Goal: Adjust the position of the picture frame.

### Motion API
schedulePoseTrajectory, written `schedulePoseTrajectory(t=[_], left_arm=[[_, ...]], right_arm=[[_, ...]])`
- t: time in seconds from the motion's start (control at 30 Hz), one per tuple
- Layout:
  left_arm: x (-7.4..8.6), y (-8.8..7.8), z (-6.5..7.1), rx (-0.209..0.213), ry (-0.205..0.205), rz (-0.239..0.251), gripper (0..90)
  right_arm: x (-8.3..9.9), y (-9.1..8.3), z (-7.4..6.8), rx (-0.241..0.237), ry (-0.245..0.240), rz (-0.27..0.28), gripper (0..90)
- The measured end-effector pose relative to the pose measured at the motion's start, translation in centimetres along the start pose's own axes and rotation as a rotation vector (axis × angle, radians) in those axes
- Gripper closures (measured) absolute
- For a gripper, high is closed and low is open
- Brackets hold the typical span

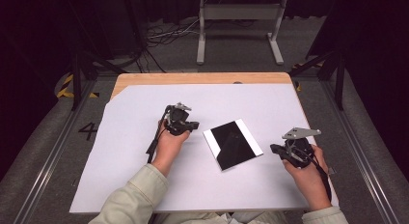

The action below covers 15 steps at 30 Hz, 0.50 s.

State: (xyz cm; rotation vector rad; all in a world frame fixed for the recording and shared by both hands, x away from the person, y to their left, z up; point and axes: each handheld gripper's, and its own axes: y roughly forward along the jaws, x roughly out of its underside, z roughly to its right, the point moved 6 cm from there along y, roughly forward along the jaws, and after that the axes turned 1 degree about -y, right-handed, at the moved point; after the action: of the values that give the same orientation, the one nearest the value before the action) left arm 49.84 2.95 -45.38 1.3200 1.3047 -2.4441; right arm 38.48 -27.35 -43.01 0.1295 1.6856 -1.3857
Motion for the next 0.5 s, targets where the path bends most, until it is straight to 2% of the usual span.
schedulePoseTrajectory(t=[0.03,0.13,0.2,0.27,0.33,0.43,0.5], left_arm=[[-0.2,0.4,0.0,0.017,-0.012,-0.008,90.0],[-0.6,1.7,-0.2,-0.019,0.01,-0.023,90.0],[-0.5,2.6,-0.5,-0.028,-0.004,-0.032,90.0],[-0.1,3.5,-0.8,-0.016,-0.015,-0.049,90.0],[0.5,4.5,-0.9,0.017,-0.014,-0.082,90.0],[0.5,4.5,-0.8,0.019,0.005,-0.076,90.0],[0.6,4.6,-0.5,0.04,0.008,-0.088,90.0]], right_arm=[[-0.2,0.2,-0.1,-0.005,-0.005,-0.003,90.0],[-0.6,0.5,-0.3,-0.017,-0.019,0.002,90.0],[-1.0,0.7,-0.5,-0.026,-0.028,0.007,90.0],[-1.1,0.8,-0.5,-0.034,-0.031,0.006,90.0],[-1.2,0.9,-0.5,-0.038,-0.037,0.01,90.0],[-1.3,0.9,-0.3,-0.038,-0.035,0.011,90.0],[-1.3,0.8,-0.1,-0.035,-0.025,0.014,90.0]])
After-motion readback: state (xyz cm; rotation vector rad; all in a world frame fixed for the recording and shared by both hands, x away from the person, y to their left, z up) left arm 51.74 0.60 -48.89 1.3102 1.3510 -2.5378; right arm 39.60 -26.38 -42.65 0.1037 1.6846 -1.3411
